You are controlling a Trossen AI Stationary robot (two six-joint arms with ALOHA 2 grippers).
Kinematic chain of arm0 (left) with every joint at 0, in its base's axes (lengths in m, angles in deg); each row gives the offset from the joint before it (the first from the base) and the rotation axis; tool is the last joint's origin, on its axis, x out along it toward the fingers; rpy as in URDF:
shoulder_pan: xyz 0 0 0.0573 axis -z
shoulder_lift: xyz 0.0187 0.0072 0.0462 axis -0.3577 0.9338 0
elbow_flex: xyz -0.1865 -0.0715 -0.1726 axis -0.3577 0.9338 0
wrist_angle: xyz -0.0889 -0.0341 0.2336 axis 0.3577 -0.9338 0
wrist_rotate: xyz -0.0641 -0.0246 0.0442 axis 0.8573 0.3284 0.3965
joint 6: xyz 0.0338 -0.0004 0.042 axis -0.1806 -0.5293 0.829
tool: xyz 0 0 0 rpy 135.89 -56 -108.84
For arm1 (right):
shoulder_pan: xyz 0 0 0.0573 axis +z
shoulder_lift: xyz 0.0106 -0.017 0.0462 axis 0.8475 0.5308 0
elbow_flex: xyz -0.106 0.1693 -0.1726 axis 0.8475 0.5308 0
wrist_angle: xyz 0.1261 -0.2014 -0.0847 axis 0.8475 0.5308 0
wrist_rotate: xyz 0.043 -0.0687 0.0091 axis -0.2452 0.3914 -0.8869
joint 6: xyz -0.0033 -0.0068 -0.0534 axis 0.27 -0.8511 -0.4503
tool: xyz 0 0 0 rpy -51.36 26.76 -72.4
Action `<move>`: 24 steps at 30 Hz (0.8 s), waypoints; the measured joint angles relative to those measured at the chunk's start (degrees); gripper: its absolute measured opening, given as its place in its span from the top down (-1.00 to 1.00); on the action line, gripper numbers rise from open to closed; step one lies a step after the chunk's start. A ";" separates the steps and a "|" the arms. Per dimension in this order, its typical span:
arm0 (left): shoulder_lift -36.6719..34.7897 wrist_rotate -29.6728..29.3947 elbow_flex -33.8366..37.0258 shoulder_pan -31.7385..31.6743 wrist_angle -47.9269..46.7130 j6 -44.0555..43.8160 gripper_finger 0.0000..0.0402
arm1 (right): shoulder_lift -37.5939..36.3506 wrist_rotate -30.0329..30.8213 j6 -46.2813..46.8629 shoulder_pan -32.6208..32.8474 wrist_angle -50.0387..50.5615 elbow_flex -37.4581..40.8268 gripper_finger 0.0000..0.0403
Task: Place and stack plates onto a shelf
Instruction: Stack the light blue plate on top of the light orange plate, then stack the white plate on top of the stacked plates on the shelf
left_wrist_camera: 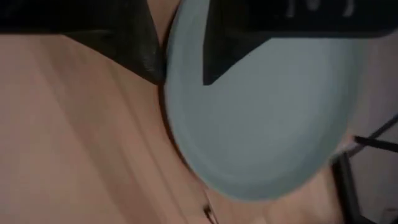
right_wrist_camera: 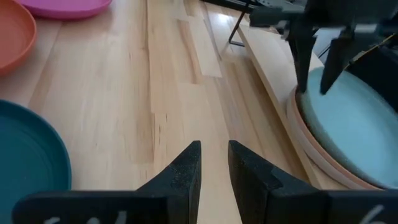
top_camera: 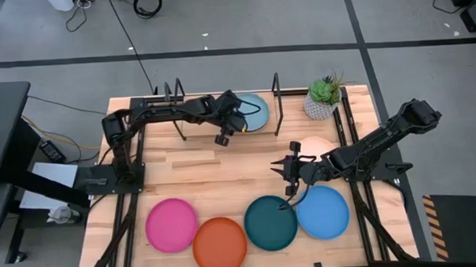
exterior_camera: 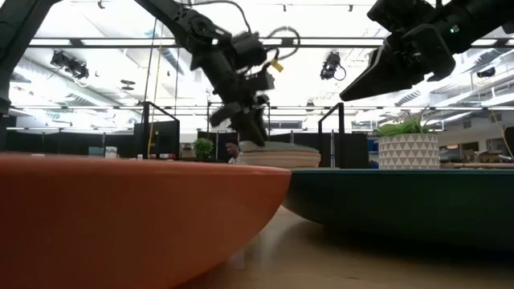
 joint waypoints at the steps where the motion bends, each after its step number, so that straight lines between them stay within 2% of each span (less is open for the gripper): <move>1: -0.61 0.02 -0.01 0.31 -0.15 -0.64 0.34 | 0.00 0.01 -0.12 0.00 -0.20 0.00 0.57; 9: -5.44 1.65 -0.07 1.46 -2.94 -7.47 0.29 | 0.00 0.60 -0.12 0.00 0.40 0.00 0.57; 11: -5.64 3.98 -0.07 1.97 -5.26 -10.98 0.29 | 0.00 0.55 -0.12 0.00 0.52 0.00 0.57; 16: -6.06 12.76 0.05 6.80 -18.43 -17.12 0.29 | 0.00 0.20 -0.40 0.00 1.69 0.00 0.57; 20: -6.04 12.18 0.09 12.56 -24.53 -25.09 0.29 | 0.02 -1.06 4.03 0.00 4.44 0.00 0.57; 24: -6.04 5.23 0.09 17.85 -26.73 -28.98 0.29 | 0.03 -7.08 14.82 -0.82 14.27 -0.93 0.56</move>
